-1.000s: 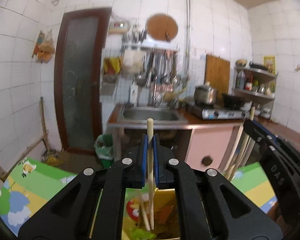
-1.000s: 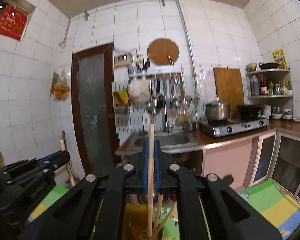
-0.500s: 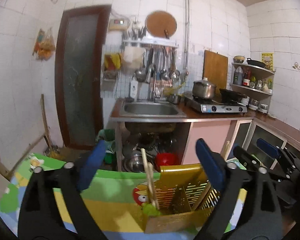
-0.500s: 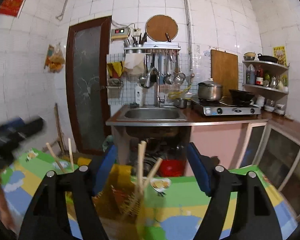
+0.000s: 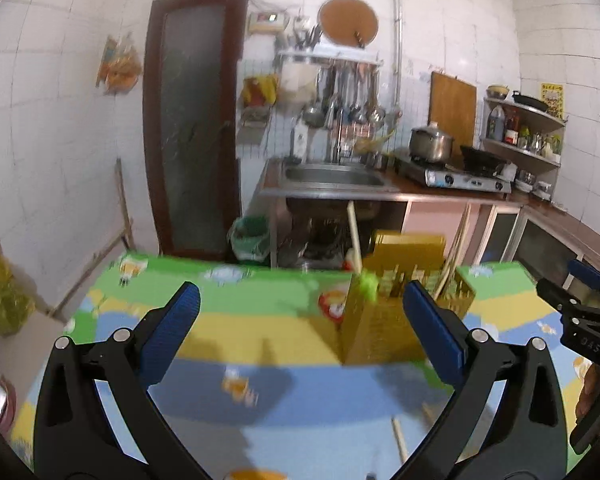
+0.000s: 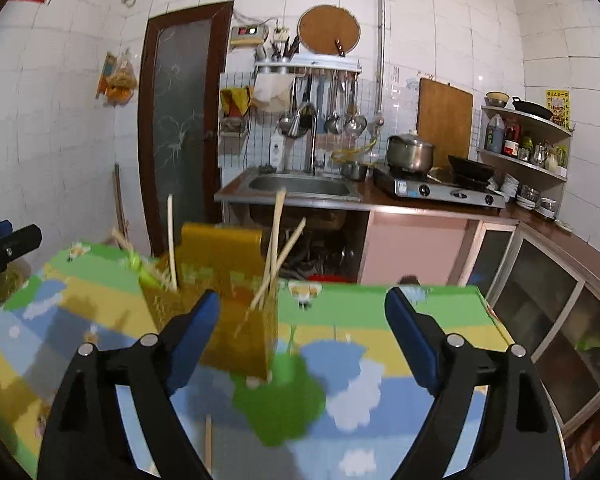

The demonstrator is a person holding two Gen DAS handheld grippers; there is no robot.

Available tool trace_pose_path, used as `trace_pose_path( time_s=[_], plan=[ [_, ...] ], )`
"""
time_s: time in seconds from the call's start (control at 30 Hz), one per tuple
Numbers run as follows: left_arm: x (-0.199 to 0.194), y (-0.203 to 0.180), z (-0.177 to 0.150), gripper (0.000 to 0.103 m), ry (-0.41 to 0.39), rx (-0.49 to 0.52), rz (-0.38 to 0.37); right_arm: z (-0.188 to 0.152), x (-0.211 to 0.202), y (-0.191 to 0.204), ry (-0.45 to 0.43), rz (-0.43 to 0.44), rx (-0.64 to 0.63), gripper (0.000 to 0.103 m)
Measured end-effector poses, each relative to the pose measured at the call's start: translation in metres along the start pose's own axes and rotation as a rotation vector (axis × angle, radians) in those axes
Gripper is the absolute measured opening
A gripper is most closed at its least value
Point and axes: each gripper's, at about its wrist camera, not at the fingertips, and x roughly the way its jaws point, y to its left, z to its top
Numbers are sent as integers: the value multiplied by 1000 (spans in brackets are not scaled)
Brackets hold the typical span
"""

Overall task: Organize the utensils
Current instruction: 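Lower both open tools toward the remaining chopsticks and spoon on the cloth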

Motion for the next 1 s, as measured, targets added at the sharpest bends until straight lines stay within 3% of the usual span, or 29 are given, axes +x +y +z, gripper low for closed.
trace_pose_path(
  time_s=[0.33, 0.5, 0.7, 0.73, 0.8, 0.93, 1.0],
  plan=[
    [15, 29, -80, 98, 215, -62, 24, -71, 0, 16, 183, 21, 27, 83],
    [28, 26, -112, 98, 313, -79, 15, -99, 15, 35, 273, 37, 4, 83],
    [35, 8, -135, 98, 374, -24, 20, -123, 45, 59, 366, 73, -60, 81],
    [36, 6, -136, 98, 380, -20, 18, -127, 52, 63, 384, 78, -76, 79],
    [37, 5, -139, 98, 395, -20, 17, -131, 60, 69, 413, 91, -88, 62],
    [40, 2, -144, 98, 426, -22, 17, -134, 73, 75, 462, 142, -83, 46],
    [40, 0, -146, 98, 440, -16, 13, -133, 76, 79, 472, 174, -79, 28]
  ],
)
